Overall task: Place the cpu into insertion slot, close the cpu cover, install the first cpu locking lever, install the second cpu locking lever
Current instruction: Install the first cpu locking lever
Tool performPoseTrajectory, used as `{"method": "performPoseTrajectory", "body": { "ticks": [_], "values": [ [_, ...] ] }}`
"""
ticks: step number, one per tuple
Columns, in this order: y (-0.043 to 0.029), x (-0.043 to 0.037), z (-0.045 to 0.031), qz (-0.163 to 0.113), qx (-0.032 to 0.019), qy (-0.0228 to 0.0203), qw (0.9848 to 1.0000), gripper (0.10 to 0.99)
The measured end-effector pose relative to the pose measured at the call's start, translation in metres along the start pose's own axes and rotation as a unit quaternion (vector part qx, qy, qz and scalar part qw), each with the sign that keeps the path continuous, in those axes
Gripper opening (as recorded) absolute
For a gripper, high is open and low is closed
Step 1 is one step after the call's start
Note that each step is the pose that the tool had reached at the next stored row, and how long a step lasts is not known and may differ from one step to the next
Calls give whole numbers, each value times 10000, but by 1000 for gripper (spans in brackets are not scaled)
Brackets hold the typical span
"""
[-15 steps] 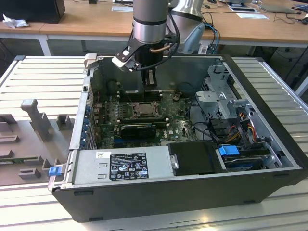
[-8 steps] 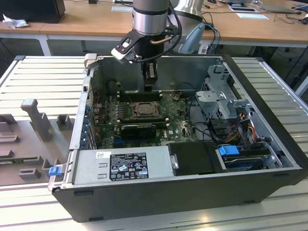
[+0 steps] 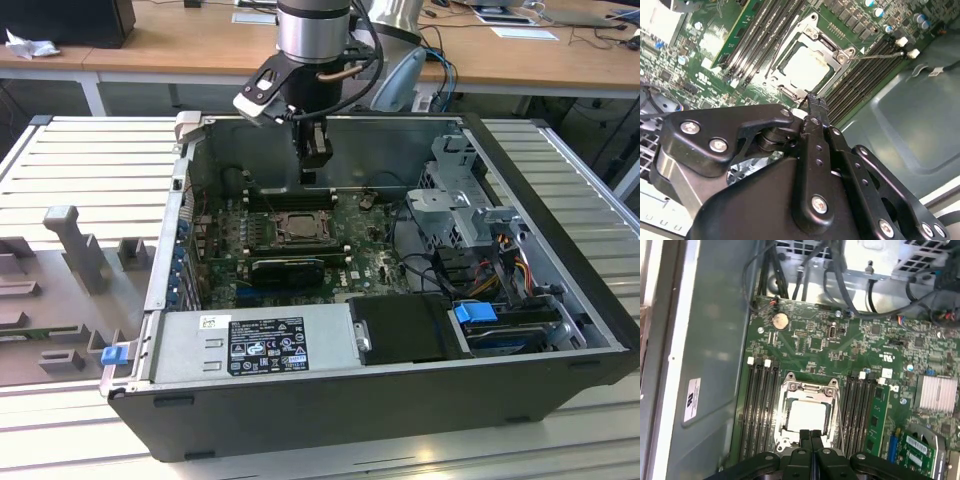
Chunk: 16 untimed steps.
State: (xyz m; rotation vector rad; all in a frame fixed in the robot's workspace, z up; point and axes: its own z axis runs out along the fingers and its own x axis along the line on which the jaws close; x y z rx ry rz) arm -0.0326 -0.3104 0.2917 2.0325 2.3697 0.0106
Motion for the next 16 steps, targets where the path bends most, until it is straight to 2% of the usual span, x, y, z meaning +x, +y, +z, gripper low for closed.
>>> {"method": "performPoseTrajectory", "body": {
  "ticks": [5, 16],
  "values": [
    [0, 0, 2, -318, -3, 6, 9995, 106],
    [0, 0, 2, -711, -8, 13, 9975, 106]
  ]
}}
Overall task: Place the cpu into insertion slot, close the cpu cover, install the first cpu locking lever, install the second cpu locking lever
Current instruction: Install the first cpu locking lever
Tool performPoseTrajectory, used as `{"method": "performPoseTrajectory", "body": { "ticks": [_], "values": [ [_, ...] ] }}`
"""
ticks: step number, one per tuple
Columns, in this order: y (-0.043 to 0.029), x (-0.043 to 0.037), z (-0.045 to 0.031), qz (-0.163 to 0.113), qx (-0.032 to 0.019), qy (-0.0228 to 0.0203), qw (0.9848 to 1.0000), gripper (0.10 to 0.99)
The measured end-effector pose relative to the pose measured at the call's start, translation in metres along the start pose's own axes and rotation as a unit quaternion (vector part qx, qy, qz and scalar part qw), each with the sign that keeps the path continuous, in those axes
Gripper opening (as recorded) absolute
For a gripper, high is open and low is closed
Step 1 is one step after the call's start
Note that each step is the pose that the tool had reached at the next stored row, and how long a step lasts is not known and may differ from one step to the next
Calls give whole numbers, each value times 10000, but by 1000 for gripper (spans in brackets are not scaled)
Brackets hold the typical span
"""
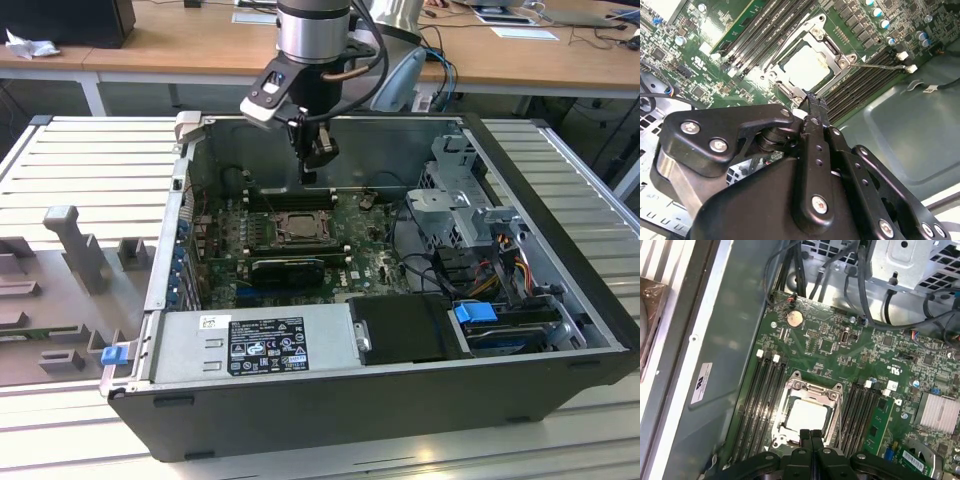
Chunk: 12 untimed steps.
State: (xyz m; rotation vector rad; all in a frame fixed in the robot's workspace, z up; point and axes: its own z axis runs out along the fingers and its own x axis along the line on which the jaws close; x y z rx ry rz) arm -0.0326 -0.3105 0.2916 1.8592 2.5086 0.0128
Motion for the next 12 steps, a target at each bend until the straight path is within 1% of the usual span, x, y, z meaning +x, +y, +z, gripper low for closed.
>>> {"method": "performPoseTrajectory", "body": {
  "ticks": [4, 12],
  "values": [
    [0, 0, 0, -142, -1, 2, 9999, 106],
    [0, 0, 0, -394, -4, 7, 9992, 106]
  ]
}}
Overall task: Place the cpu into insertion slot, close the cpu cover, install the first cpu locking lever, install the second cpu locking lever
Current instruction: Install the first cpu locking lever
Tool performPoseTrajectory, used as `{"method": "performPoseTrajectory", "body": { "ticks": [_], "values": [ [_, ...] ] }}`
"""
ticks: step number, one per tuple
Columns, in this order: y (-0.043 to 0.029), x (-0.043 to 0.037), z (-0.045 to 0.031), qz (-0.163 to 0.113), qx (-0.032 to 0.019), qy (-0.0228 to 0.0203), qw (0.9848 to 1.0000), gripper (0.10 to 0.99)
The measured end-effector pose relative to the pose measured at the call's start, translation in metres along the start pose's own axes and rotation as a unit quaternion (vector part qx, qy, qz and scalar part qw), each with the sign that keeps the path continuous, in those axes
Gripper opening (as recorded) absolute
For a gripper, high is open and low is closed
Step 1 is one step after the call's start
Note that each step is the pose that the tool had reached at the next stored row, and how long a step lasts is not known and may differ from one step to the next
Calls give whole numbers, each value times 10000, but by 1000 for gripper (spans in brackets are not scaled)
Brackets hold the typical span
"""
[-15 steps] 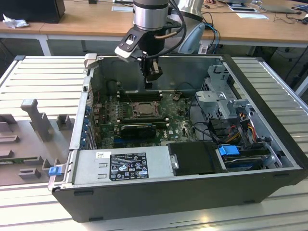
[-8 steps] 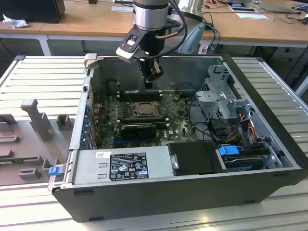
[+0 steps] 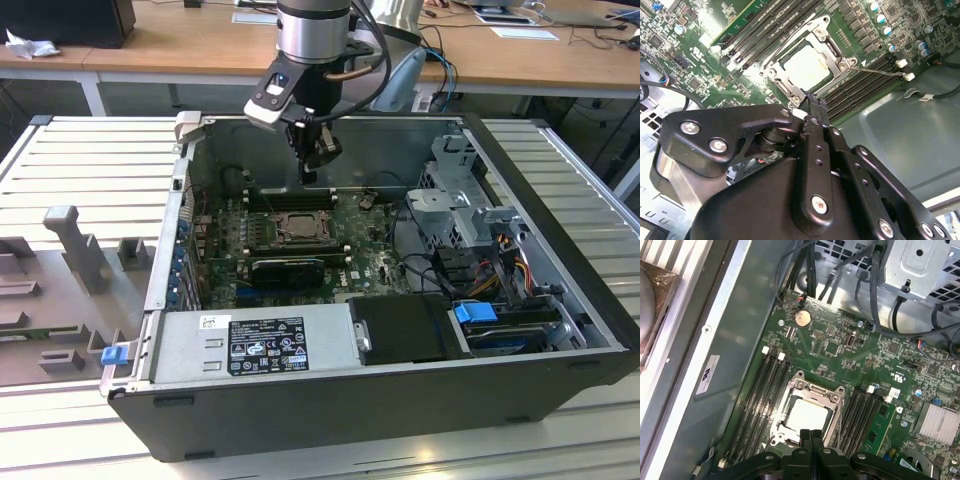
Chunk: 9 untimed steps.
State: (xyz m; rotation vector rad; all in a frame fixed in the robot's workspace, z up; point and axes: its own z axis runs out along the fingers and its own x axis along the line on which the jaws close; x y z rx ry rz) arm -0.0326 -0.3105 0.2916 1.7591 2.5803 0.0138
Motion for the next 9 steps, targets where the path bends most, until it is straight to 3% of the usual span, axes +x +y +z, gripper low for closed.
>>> {"method": "performPoseTrajectory", "body": {
  "ticks": [9],
  "values": [
    [0, 0, 0, -191, -2, 3, 9998, 106]
  ]
}}
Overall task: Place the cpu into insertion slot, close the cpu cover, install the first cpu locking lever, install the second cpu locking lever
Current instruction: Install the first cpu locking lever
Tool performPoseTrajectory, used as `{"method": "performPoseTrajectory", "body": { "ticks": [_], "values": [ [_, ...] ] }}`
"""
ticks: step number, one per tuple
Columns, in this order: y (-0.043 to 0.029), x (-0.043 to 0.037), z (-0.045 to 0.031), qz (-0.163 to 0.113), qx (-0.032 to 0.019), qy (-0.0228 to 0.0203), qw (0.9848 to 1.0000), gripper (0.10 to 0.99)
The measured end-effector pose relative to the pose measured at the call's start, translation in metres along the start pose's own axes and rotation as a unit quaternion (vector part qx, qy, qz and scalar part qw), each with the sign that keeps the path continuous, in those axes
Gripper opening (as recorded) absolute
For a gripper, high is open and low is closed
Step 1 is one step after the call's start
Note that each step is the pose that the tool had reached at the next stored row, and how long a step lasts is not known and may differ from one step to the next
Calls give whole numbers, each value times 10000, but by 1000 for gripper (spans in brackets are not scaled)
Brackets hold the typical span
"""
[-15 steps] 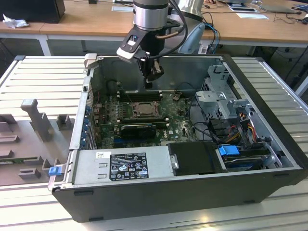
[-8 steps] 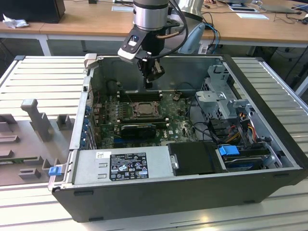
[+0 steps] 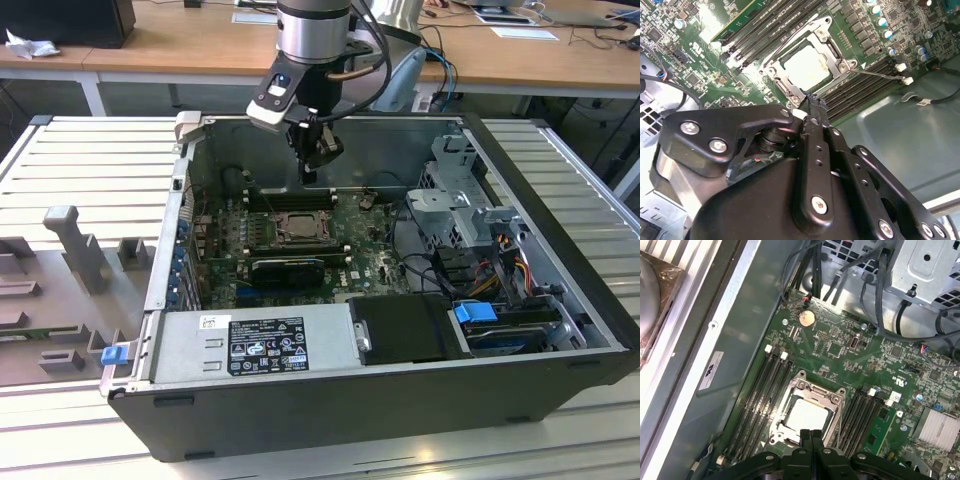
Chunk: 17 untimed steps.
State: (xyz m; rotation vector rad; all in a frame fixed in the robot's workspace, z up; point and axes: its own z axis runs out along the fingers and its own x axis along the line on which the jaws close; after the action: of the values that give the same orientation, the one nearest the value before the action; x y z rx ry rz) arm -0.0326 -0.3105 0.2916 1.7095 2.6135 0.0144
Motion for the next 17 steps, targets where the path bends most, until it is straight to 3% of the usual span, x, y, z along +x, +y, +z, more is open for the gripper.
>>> {"method": "performPoseTrajectory", "body": {
  "ticks": [17],
  "values": [
    [0, 0, 0, -411, -4, 7, 9992, 106]
  ]
}}
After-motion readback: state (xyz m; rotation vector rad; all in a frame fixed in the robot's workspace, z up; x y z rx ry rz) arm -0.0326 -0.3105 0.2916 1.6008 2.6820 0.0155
